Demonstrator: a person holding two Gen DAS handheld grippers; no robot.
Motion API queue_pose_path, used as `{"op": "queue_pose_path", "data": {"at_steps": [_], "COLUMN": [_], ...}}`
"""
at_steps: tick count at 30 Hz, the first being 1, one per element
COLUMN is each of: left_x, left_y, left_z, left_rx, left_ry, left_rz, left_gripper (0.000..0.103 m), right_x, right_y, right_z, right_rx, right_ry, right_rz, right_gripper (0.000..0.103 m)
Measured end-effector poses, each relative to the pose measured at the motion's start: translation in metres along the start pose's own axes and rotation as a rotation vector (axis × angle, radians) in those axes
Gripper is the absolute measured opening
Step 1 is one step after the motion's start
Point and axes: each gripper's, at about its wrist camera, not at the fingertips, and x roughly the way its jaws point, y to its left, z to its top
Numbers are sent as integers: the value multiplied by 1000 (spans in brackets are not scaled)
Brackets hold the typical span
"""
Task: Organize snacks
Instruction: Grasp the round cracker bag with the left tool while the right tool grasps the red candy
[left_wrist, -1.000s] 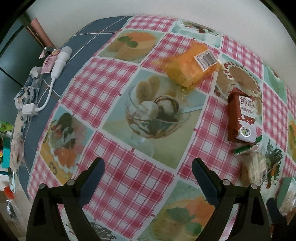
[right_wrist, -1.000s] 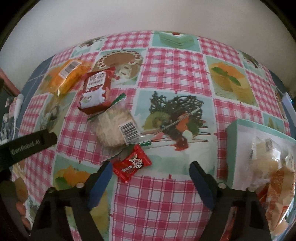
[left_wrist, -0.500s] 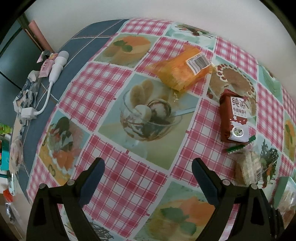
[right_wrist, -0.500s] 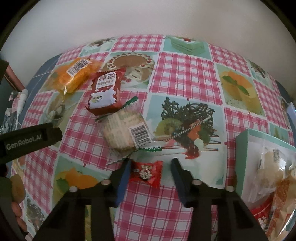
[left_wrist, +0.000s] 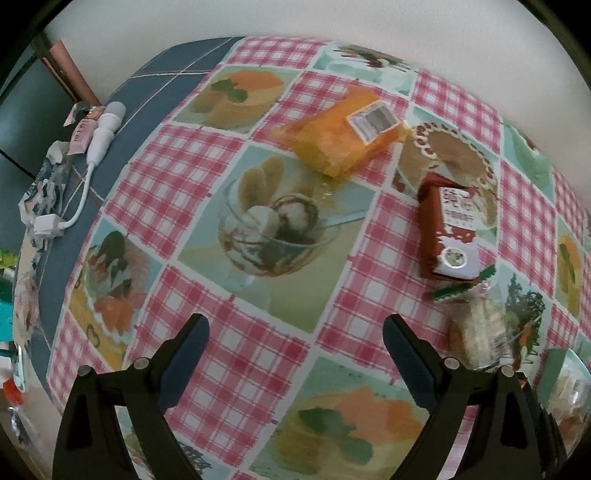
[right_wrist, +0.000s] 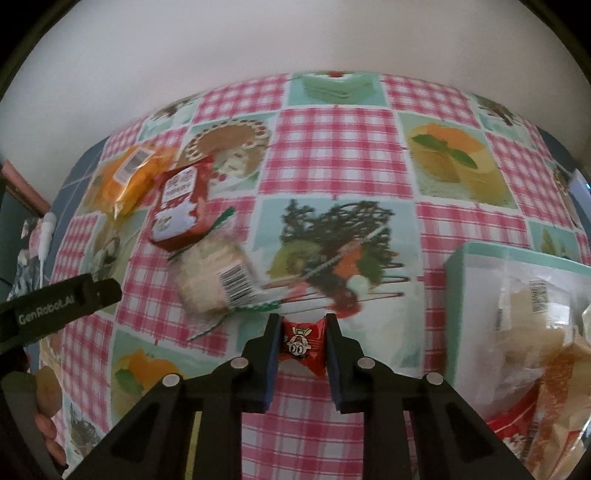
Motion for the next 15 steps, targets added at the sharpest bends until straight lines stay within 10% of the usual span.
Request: {"op": "queue_pose_path", "data": {"at_steps": [15], "left_x": [-23], "left_y": [-67], "left_z": [-8], "left_rx": [39], "left_ry": [-65], "left_rz": [-227], "left_gripper": [95], "right_x": [-44], "right_y": [-51], "right_z": [22], "right_rx": [100], "right_ry": [-142], "right_rz": [-30], "right_gripper": [24]}}
